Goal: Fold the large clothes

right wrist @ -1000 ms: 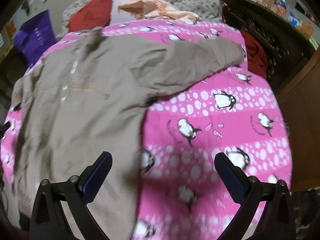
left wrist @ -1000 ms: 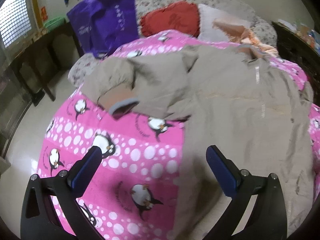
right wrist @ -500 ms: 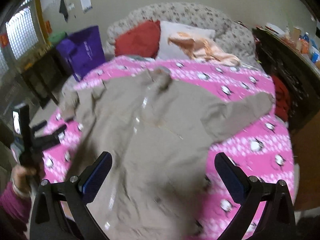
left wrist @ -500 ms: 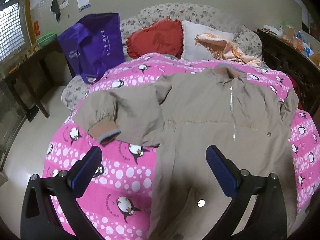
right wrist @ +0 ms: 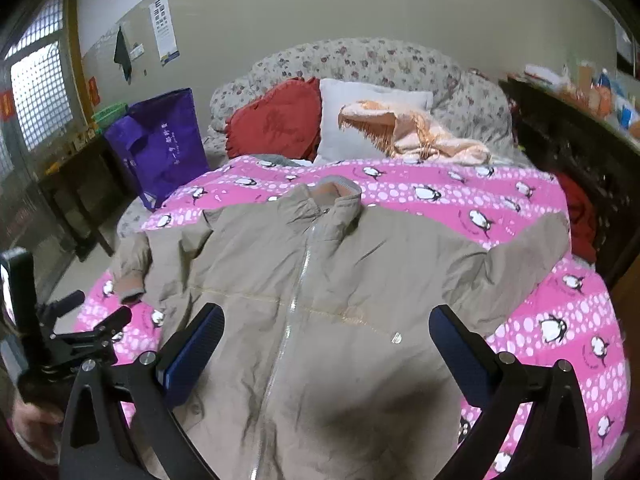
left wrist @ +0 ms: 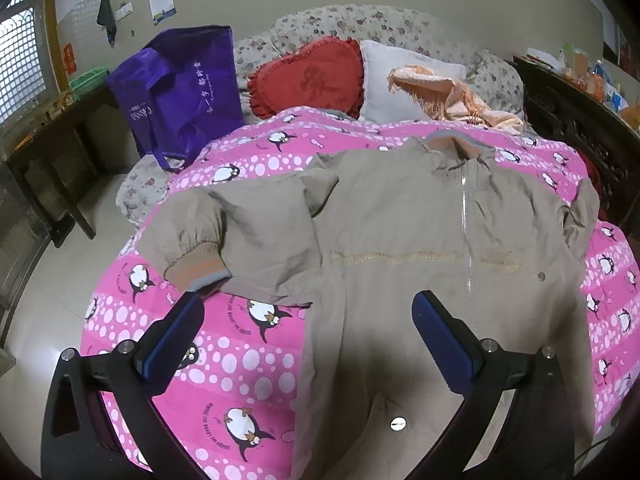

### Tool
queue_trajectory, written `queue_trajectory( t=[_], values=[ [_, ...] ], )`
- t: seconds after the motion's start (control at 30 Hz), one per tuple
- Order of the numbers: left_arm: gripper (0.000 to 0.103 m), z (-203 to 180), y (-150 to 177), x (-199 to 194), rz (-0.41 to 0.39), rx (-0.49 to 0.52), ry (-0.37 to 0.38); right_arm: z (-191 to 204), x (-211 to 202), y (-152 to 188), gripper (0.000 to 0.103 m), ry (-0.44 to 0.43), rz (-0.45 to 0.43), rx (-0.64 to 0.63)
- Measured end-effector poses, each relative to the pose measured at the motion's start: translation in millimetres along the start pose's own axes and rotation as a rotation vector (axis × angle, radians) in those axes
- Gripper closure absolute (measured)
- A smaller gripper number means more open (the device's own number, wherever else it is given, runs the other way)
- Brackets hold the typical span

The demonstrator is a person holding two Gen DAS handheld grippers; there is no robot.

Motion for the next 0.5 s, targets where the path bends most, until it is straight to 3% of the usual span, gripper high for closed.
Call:
queue_trajectory(
  t=[0.37,0.5],
  values=[
    [0.000,-7.7,5.0,18.4,0.042,-0.010,0.020,12.6,28.3,16.5,0.000,0.042,-0.008,-0.055],
    [0.000,-10.0,5.3,24.0,0.042,0.000,0.019,18.0,34.8,25.3,0.000,-0.037,-0.042,-0.063]
  ],
)
Point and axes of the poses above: each gripper's, at about its wrist camera, not at the fingertips, and x roughly the way its jaws point, z to its left, y to its underside, the point moved 3 cm from there along x, roughly the way its jaws point, and after that the axes turned 8 degrees about -x, right-handed, at the moved point
